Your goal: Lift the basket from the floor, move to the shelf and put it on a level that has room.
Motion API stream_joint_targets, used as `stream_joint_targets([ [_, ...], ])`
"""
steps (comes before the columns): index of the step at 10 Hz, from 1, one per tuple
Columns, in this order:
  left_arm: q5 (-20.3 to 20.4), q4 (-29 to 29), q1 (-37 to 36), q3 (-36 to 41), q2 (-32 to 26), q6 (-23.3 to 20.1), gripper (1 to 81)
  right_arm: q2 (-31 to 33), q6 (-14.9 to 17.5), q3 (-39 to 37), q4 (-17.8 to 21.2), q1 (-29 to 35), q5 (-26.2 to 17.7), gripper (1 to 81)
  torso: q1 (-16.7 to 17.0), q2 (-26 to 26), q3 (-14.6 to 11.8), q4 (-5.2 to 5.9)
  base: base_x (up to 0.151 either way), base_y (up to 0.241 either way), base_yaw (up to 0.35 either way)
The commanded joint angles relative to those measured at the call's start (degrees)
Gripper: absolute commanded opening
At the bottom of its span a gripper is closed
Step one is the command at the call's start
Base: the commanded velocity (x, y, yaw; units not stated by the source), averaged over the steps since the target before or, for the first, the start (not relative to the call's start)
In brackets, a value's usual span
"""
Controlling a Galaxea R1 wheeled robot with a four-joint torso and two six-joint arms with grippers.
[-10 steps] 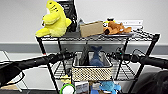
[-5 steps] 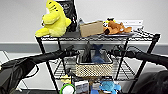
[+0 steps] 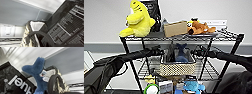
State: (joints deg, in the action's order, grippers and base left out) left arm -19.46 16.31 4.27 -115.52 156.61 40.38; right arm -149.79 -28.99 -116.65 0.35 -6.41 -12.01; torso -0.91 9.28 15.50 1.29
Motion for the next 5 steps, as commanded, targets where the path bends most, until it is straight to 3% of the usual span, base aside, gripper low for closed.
stream_joint_targets([
  [1, 0.1, 1.1, -11.4, 0.9, 0.1, -0.6, 1.0, 0.0, -0.3, 1.2, 0.3, 8.5, -2.6, 1.0, 0.0, 0.0, 0.0, 0.00, 0.000, 0.000, 0.000],
  [2, 0.0, 1.1, -11.3, 1.2, -0.1, -0.6, 1.0, 0.2, -0.3, 2.0, 0.1, 8.6, -2.7, 1.0, 0.0, 0.0, 0.0, 0.00, 0.000, 0.000, 0.000],
  [3, -0.1, 1.2, -11.2, 1.9, -0.5, -0.6, 81.1, 0.7, -0.3, 2.9, 0.0, 8.6, -2.6, 81.1, 0.0, 0.0, 0.0, 0.00, 0.000, 0.000, 0.000],
  [5, -0.3, 0.8, -11.2, 2.7, -0.7, -0.6, 81.1, 2.0, -0.4, 4.4, 0.6, 8.8, -2.5, 81.1, 0.0, 0.0, 0.0, 0.00, 0.000, 0.000, 0.000],
])
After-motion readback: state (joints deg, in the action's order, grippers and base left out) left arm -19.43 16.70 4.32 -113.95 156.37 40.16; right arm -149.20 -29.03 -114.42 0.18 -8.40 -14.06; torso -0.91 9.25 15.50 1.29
